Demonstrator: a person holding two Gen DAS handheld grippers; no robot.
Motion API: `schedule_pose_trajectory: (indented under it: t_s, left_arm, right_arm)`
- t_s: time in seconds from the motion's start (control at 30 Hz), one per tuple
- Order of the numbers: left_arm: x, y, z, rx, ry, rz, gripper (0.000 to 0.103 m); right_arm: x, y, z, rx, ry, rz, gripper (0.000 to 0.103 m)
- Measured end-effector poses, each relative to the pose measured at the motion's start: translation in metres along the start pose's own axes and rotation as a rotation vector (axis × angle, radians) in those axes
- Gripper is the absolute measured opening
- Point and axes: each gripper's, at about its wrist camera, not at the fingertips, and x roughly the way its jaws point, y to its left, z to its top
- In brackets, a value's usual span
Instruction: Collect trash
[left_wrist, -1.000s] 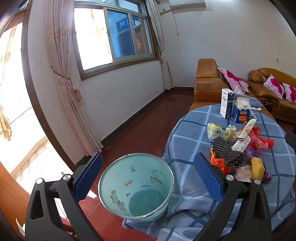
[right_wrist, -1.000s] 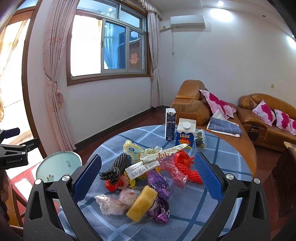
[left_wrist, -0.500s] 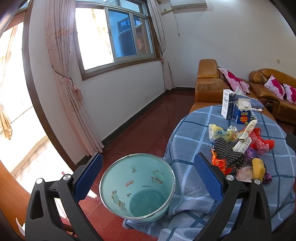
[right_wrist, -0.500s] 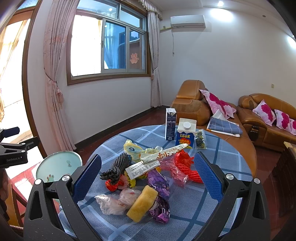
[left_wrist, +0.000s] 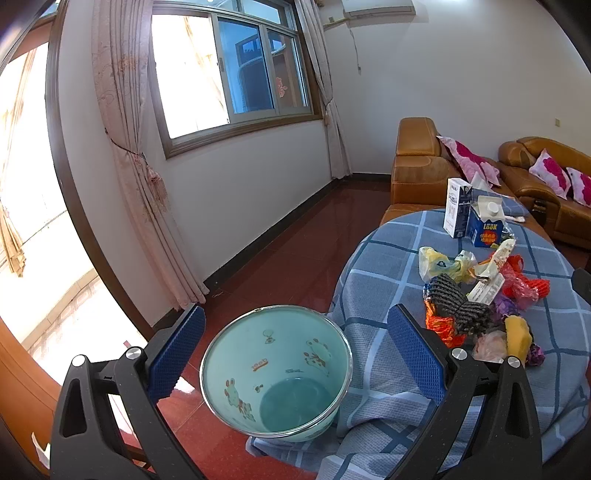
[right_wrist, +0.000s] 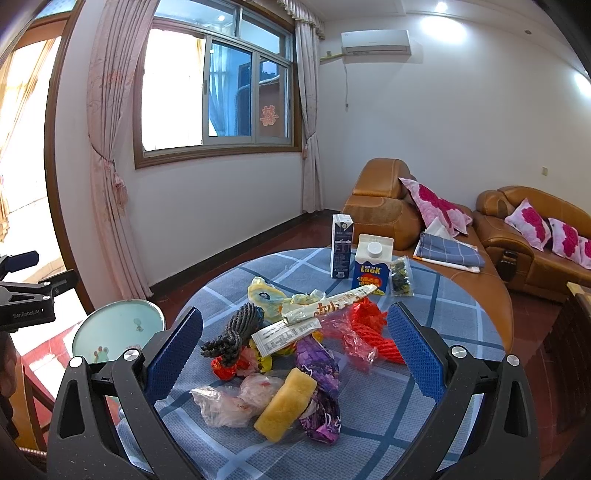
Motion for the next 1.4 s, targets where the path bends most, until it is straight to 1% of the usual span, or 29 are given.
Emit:
schedule_pose_trajectory:
  t_s: [0.4,0.5,0.57,0.73,0.8,0.93,1.1,1.17,1.23,1.27,1.4]
  left_arm:
    - [0.002,0.001,-0.001,-0.001,0.009,0.003,0.097]
    - [0.008,-0.002,-0.003,-0.002,0.02,0.007,0.097]
    - [0.017,-0.007,-0.006,-0.003,0.032,0.01,0.097]
    - [0.04,-0.033,-0.02,0.026,0.084,-0.019,0.097]
    - [0.048,-0.045,-0.024,0.046,0.097,-0.035,0.097]
    - [0.057,-0.07,-0.029,0.073,0.109,-0.051,0.097]
    - [0.054,-0.095,-0.04,0.089,0.121,-0.085,0.097]
    - [0.053,-0.105,-0.048,0.105,0.128,-0.095,0.097]
    - [0.051,-0.113,-0.055,0.112,0.135,-0.106,0.097]
    - [0.05,-0.116,-0.057,0.112,0.133,-0.109,0.097]
    - [0.047,-0.126,-0.061,0.095,0.135,-0.131,0.097]
  right_arm:
    - [0.004,0.001,-0.006,0.002,0.01,-0.006,0.098]
    - [0.011,-0.013,-0.012,0.031,0.028,-0.026,0.098]
    - [0.017,-0.029,-0.018,0.057,0.05,-0.065,0.098]
    - [0.03,-0.068,-0.046,0.07,0.088,-0.176,0.098]
    - [0.036,-0.083,-0.06,0.097,0.121,-0.196,0.098]
    - [0.042,-0.1,-0.078,0.12,0.146,-0.243,0.097]
    - [0.041,-0.116,-0.088,0.153,0.145,-0.278,0.097]
    - [0.037,-0.121,-0.095,0.169,0.149,-0.286,0.094]
    - [0.037,-0.126,-0.102,0.186,0.165,-0.287,0.087]
    - [0.035,-0.128,-0.106,0.194,0.175,-0.287,0.085]
    - [0.027,-0.135,-0.119,0.215,0.19,-0.301,0.084]
